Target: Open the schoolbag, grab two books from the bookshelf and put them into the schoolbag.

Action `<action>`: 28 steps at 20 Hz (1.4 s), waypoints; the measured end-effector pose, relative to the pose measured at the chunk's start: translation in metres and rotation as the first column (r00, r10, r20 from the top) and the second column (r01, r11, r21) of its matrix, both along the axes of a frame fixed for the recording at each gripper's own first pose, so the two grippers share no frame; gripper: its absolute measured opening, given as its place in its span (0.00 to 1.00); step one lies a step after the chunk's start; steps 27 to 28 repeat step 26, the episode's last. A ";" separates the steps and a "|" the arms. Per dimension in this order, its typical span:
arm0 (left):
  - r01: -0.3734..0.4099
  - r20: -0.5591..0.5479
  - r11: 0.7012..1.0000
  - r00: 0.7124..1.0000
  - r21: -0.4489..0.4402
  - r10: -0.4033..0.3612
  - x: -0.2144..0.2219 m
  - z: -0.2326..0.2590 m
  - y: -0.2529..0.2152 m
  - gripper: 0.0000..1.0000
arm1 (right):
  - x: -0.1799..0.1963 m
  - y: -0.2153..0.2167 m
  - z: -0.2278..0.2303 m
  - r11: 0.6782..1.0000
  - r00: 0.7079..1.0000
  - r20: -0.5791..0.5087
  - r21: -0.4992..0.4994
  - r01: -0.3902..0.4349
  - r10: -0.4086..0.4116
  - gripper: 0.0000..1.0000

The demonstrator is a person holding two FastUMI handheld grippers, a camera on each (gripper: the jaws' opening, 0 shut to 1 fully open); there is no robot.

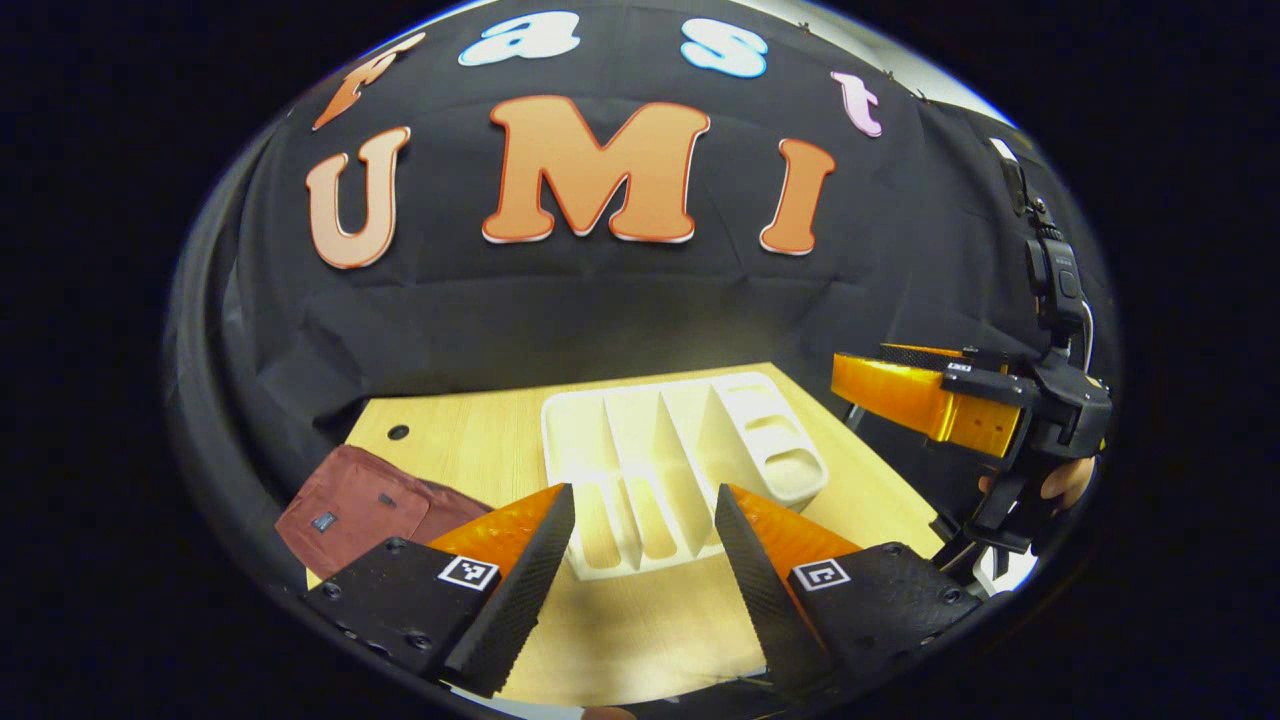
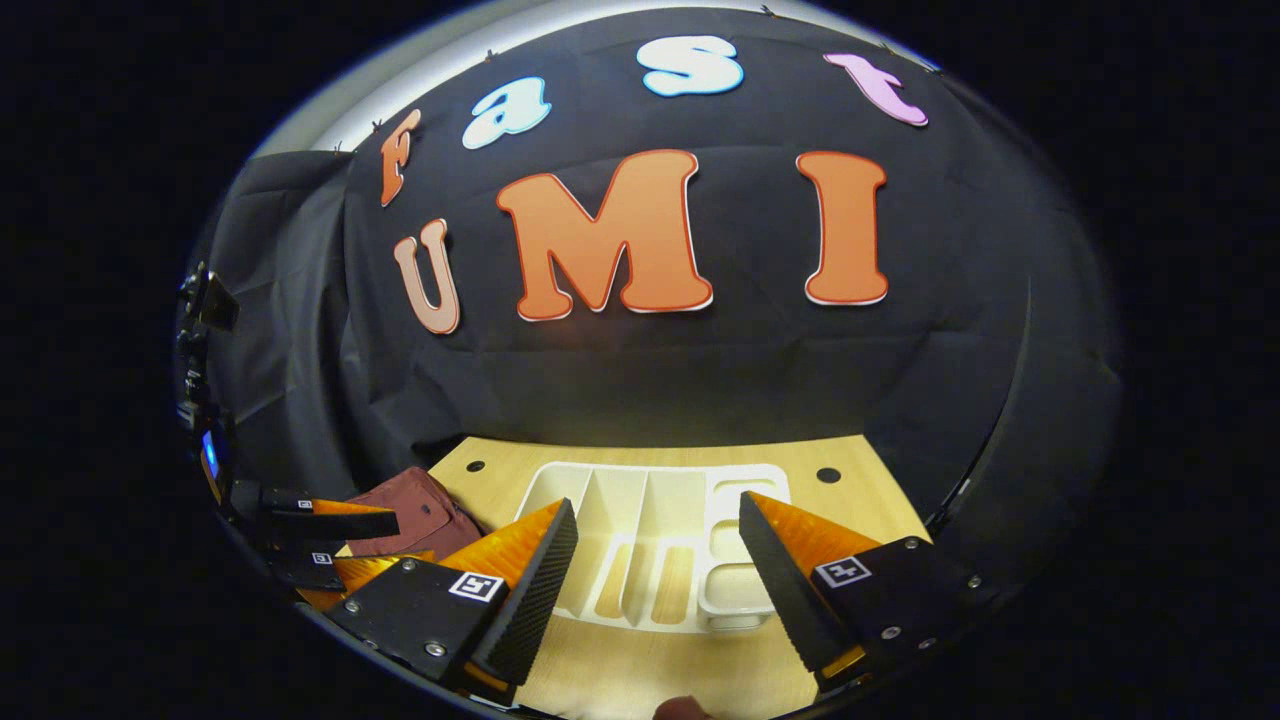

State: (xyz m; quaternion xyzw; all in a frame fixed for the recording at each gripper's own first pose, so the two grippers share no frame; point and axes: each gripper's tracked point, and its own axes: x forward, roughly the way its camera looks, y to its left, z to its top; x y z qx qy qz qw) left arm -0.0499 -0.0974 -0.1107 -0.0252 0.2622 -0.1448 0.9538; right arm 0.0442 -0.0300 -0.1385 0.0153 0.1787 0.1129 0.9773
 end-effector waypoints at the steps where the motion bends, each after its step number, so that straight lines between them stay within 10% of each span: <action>1: -0.020 0.042 1.000 0.999 0.004 0.020 0.001 0.012 -0.003 0.92 | -0.004 -0.004 0.009 1.000 1.000 0.028 -0.008 -0.007 0.007 0.97; 17: -0.275 0.483 0.956 0.827 -0.102 0.289 -0.007 0.113 0.006 0.90 | -0.036 -0.001 0.046 1.000 0.984 0.177 -0.005 -0.016 0.017 0.97; 28: -0.304 0.541 0.949 0.785 -0.086 0.301 -0.005 0.115 0.027 0.89 | -0.037 0.016 0.032 1.000 0.987 0.160 -0.018 -0.025 0.028 0.97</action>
